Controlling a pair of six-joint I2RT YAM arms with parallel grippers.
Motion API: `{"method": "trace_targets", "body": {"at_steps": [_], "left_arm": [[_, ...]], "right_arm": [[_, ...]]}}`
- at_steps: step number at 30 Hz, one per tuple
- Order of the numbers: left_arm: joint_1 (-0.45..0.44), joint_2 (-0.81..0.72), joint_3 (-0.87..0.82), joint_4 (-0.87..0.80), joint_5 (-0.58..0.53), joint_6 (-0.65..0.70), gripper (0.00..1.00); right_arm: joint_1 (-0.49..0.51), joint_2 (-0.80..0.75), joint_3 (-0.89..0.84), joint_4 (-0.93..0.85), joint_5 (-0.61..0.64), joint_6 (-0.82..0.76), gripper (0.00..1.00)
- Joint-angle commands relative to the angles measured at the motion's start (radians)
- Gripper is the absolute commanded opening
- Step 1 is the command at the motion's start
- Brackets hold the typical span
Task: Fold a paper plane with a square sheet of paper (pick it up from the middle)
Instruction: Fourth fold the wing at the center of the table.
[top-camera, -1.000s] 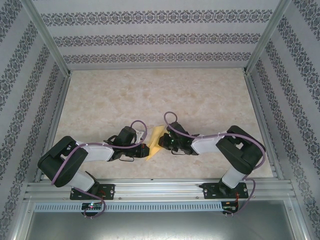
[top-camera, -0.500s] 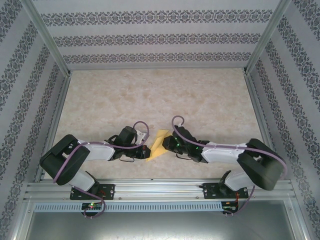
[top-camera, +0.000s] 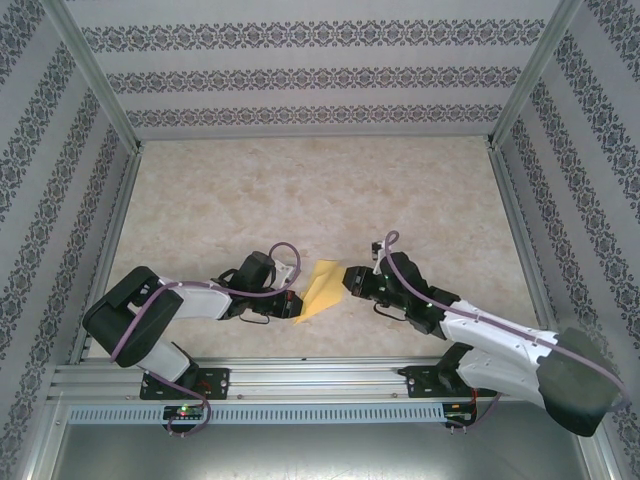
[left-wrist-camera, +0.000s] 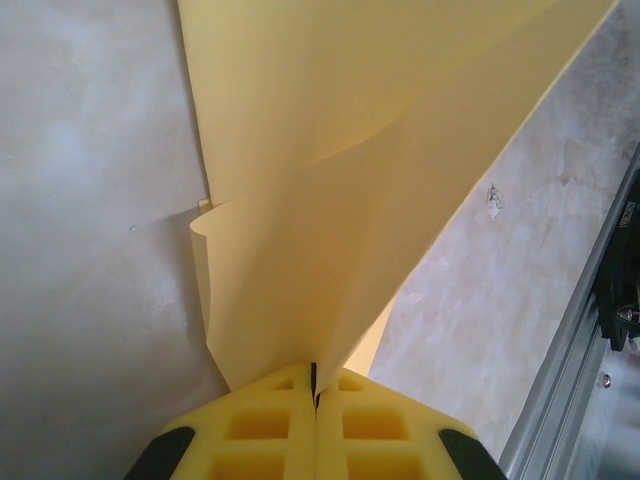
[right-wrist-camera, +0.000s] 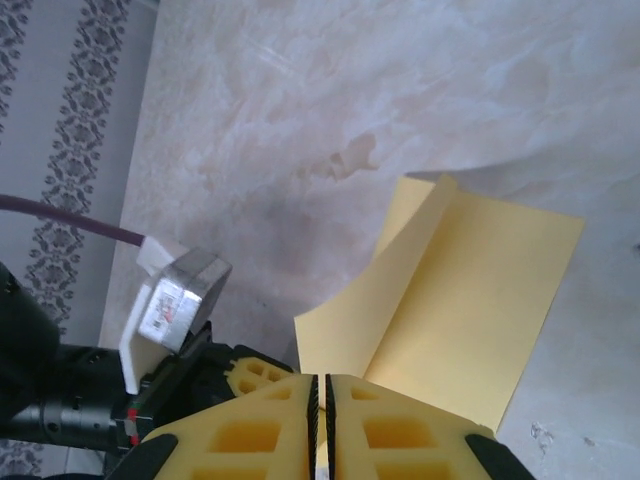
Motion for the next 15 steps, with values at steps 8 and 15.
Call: {"method": "trace_targets", "body": {"at_steps": [8, 15], "left_arm": [[0.005, 0.018, 0.04, -0.105, 0.003, -0.021, 0.0], [0.006, 0.064, 0.066, -0.124, 0.041, -0.026, 0.0]], "right_arm": [[0.079, 0.36, 0.151, 0.21, -0.144, 0.029, 0.08], [0.076, 0.489, 0.151, 0.3, -0.118, 0.099, 0.08]]}}
